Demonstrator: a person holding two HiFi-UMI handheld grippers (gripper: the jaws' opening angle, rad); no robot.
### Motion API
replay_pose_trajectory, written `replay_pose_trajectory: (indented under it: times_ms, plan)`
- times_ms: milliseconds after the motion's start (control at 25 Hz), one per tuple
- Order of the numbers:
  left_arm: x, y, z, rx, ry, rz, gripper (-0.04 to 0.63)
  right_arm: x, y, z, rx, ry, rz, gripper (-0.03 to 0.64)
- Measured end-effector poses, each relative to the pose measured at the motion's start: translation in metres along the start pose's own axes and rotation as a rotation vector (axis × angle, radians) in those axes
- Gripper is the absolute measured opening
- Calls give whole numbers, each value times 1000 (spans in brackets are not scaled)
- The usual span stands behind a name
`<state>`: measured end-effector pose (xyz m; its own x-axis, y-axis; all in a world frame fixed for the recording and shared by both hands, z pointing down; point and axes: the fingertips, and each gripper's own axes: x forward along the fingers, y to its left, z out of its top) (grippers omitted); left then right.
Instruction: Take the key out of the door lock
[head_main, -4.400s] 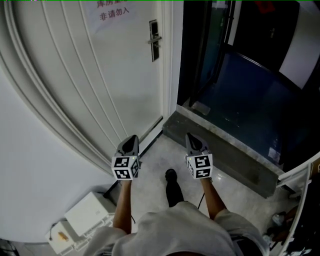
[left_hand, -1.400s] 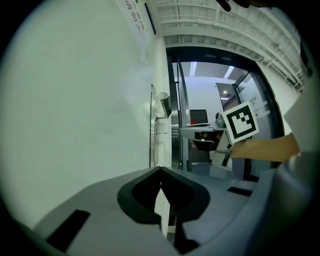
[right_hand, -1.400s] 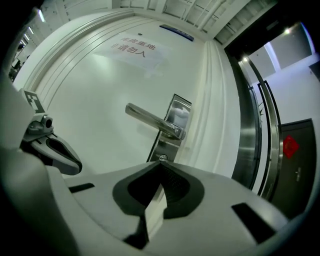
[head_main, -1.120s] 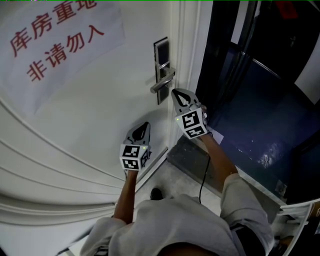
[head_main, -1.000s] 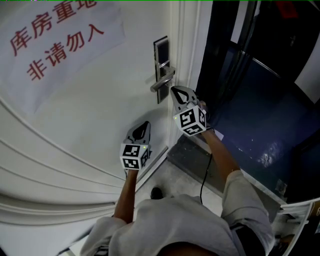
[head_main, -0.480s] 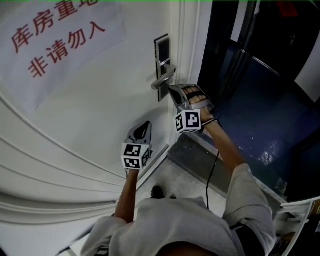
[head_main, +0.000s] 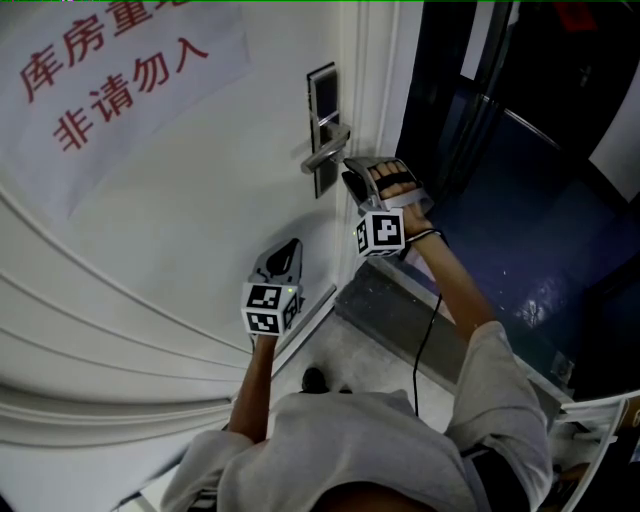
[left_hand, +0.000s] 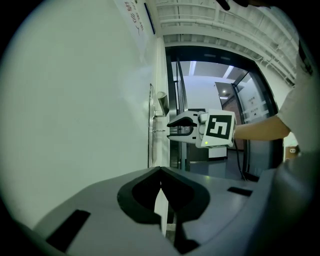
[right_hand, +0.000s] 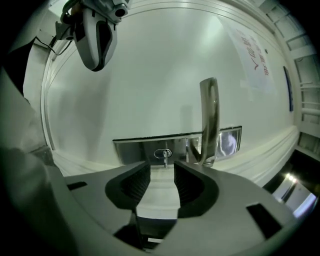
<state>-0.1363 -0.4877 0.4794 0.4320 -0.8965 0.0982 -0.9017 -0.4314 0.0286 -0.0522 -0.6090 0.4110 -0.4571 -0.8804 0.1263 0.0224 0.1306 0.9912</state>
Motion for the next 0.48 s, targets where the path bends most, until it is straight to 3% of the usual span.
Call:
replay_pose_trajectory:
  times_ms: [120, 480]
  plan:
    - [0, -1, -1, 1, 1, -1, 18, 2, 4, -2, 2, 2, 13, 172]
    - [-2, 2, 0, 7, 6, 4, 18, 15, -4, 2, -28, -4, -27, 159]
